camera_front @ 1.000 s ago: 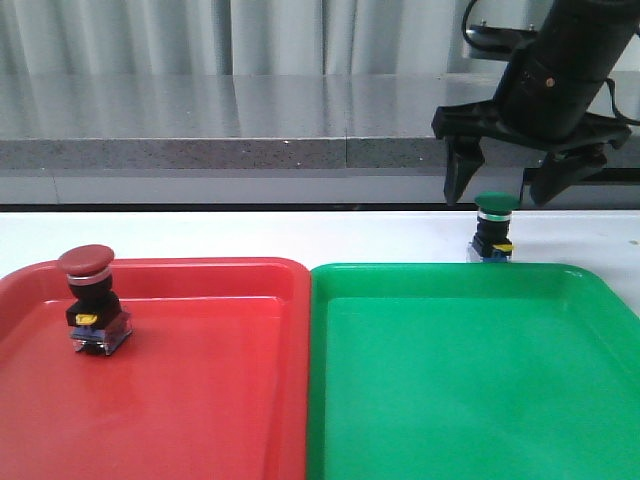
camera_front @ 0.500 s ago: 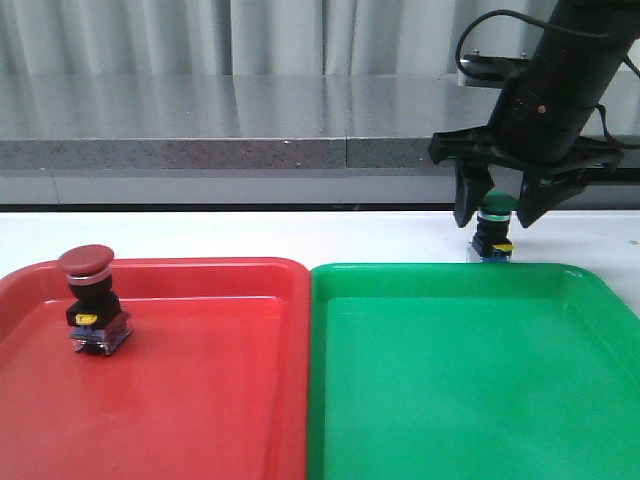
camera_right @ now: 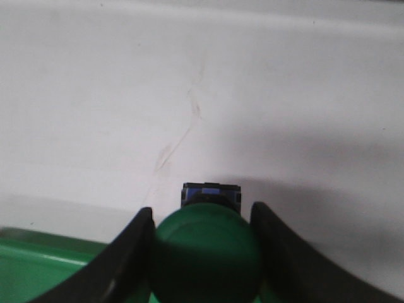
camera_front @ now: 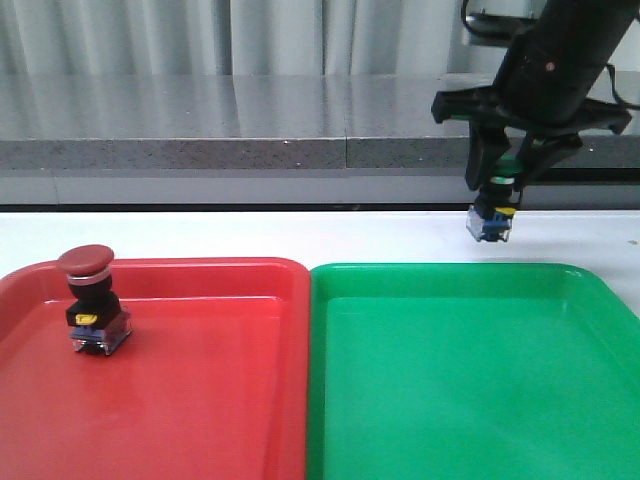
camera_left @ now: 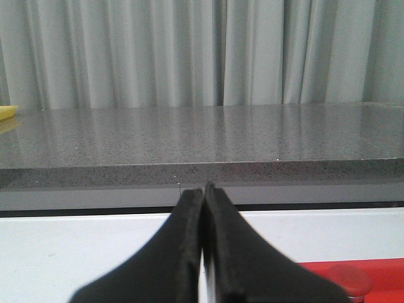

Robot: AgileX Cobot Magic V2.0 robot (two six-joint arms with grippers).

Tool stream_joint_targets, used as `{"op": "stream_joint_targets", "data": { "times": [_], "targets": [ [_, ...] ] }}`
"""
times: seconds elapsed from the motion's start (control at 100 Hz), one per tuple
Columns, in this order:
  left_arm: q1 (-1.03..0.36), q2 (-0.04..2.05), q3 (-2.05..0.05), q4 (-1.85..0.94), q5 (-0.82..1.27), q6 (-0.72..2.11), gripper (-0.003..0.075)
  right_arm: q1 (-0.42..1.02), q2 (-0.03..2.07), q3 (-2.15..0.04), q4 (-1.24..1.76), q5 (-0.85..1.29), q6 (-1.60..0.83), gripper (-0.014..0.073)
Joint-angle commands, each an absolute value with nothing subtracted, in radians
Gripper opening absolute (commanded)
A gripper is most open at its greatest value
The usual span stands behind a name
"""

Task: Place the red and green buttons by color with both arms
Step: 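Close the right gripper on the green button and lift it, then carry the green button forward and lower it into the green tray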

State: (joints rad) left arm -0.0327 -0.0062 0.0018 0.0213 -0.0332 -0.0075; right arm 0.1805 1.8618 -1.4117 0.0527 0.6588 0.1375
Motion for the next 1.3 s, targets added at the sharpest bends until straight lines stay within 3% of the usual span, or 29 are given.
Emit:
{"op": "stream_joint_targets", "data": {
  "times": [0.0, 0.43, 0.92, 1.29],
  "targets": [
    [-0.031, -0.035, 0.043, 0.012, -0.113, -0.013, -0.0019, 0.181, 1.756, -1.45, 0.044, 0.67, 0.157, 0.0215],
    [-0.031, -0.035, 0.043, 0.012, -0.113, -0.013, -0.0019, 0.26, 1.557, -1.261, 0.035, 0.714, 0.263, 0.0215],
    [-0.031, -0.035, 0.043, 0.012, -0.113, -0.013, -0.0019, 0.352, 1.58, -1.062, 0.009, 0.507, 0.372, 0.0215],
    [-0.031, -0.035, 0.043, 0.012, -0.113, -0.013, -0.0019, 0.352, 1.651, -1.052, 0.009, 0.512, 0.372, 0.0226]
  ]
}}
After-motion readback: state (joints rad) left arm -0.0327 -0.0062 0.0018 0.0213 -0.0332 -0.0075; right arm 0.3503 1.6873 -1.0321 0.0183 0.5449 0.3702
